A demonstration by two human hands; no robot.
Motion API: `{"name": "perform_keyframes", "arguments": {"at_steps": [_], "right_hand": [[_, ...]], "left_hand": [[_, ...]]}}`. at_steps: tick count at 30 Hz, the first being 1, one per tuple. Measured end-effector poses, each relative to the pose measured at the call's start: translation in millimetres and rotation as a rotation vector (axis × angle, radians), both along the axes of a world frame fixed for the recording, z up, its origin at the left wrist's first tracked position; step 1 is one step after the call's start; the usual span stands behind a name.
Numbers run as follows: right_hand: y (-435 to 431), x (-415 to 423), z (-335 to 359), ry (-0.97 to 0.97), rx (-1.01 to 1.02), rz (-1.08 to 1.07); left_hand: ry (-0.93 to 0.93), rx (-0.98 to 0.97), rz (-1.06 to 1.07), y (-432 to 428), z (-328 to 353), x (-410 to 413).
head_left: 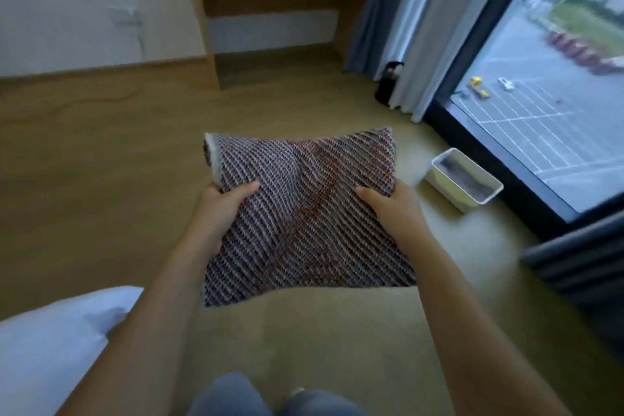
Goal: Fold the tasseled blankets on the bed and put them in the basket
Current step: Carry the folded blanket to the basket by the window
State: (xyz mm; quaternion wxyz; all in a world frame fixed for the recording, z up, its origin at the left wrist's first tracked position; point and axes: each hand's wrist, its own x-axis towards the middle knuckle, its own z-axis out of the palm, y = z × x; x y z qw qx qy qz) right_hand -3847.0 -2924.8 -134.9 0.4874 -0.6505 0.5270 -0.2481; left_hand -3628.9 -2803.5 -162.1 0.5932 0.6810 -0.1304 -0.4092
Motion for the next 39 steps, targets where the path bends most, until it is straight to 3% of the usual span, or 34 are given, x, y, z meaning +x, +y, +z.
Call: {"name": "perform_keyframes", "arguments": {"at_steps": [6, 18, 25, 39], "right_hand": [[-72, -80, -14, -0.044, 0.045, -0.290], [-253, -115, -27, -0.039, 0.109, -0.624], [-353, -162, -42, -0.093, 0.153, -0.826], [-601, -318, -50, -0.013, 0.192, -0.923]], "left_hand": [[-0.021, -0.002, -0.259, -133, -5, -58], [-0.012, 0.111, -0.646, -393, -7, -75], [-0.022, 0.127, -0.849, -543, -6, -131], [-0.008, 0.187, -0.973, -813, -33, -285]]}}
